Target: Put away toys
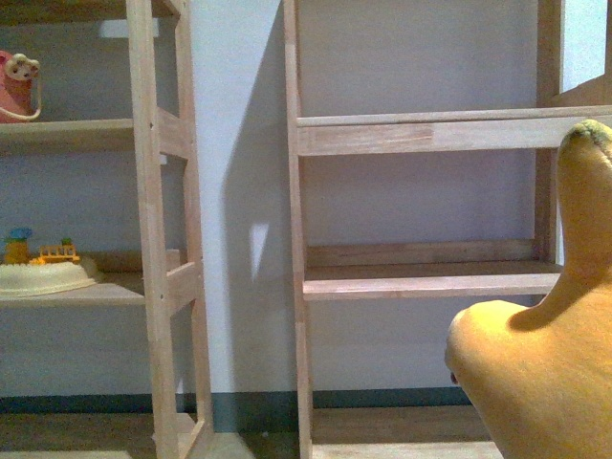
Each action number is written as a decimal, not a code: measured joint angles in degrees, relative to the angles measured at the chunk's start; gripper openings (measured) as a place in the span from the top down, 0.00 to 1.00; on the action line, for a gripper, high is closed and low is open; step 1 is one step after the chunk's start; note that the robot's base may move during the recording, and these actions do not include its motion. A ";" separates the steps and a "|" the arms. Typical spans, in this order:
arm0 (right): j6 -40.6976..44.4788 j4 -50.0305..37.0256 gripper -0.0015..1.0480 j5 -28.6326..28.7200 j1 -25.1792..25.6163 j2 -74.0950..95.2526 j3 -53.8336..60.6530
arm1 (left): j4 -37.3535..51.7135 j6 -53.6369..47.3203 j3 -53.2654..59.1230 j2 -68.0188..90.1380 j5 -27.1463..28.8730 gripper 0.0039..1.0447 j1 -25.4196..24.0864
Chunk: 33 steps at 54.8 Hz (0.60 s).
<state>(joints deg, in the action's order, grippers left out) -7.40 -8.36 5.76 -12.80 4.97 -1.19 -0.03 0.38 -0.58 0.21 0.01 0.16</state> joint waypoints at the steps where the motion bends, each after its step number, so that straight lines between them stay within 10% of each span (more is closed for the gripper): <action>1: 0.00 0.00 0.80 -0.02 0.00 0.00 0.00 | 0.00 0.00 0.00 0.00 0.02 0.05 0.00; 33: 0.00 0.00 0.80 -0.02 0.00 0.02 0.00 | 0.00 0.00 0.00 0.00 0.00 0.05 0.00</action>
<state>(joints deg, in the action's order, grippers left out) -7.40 -8.36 5.74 -12.80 4.99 -1.19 -0.03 0.38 -0.58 0.21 0.01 0.16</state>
